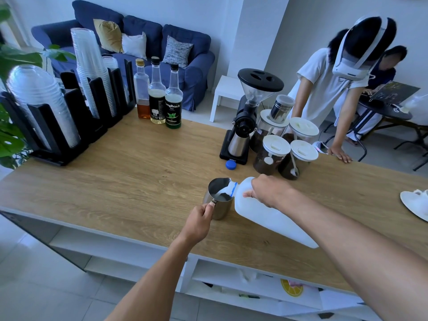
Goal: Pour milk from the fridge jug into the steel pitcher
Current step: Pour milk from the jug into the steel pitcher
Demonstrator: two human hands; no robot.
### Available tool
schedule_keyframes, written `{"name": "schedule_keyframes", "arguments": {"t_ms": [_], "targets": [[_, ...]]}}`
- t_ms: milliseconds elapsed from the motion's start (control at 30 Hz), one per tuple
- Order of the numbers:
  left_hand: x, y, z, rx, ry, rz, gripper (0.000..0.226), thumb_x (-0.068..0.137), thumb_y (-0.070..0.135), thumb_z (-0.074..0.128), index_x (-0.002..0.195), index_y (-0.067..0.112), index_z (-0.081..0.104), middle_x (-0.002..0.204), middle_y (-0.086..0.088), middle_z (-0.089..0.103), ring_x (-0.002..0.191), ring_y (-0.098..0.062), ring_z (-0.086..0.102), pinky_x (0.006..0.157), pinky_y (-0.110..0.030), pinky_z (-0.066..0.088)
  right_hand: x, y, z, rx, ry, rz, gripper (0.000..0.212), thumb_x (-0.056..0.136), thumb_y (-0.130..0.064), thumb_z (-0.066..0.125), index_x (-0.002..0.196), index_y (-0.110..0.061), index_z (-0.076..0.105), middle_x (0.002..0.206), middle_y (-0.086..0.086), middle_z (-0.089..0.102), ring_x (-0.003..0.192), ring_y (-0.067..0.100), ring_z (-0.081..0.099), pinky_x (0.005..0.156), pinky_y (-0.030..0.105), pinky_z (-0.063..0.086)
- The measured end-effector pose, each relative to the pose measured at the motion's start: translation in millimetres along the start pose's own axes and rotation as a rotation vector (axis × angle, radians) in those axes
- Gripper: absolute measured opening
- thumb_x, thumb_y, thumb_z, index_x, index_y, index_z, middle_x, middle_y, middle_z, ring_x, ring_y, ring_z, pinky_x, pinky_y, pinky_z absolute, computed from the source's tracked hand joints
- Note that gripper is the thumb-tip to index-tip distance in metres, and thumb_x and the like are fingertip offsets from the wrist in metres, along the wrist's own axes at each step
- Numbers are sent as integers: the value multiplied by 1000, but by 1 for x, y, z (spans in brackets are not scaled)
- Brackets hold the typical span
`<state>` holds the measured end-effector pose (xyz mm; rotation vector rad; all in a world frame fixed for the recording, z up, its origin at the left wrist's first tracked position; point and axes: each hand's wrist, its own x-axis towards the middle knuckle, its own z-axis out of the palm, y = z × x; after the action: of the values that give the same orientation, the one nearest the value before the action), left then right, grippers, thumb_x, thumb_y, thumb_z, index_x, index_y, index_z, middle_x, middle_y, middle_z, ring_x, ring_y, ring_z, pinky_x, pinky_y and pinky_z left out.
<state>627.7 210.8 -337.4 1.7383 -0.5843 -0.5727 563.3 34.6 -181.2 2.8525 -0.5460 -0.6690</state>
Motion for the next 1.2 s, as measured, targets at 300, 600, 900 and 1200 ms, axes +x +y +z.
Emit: {"name": "schedule_keyframes", "arguments": {"t_ms": [300,600,900,1200], "targets": [[0,0,0,-5,1,-10,47,105,35,38,62,24,24,53,16,25,51,-6,19,51,-27,17,0,0,-1,-48,1,-15,20,101,-25,46,115,-24,60,70,-3,34,71,19,45,45,27,29],[-2,4,-1,-11,-1,-11,48,106,35,38,62,23,25,54,12,26,52,-8,20,53,-30,18,-2,-2,-5,-77,-7,-29,22,101,-20,46,118,-27,59,71,-4,32,77,20,46,46,26,29],[-2,3,0,-23,7,-19,51,106,37,39,58,27,26,51,15,26,50,-6,20,49,-23,18,-5,-5,-9,-65,-29,-27,21,101,-19,45,114,-26,59,72,-4,31,78,20,46,46,25,28],[-2,3,0,-30,12,-26,50,106,35,39,59,26,28,50,16,28,50,-5,22,52,-26,19,-9,-8,-12,-51,-34,-8,22,101,-23,45,120,-25,57,82,-1,37,79,20,46,46,24,26]]}}
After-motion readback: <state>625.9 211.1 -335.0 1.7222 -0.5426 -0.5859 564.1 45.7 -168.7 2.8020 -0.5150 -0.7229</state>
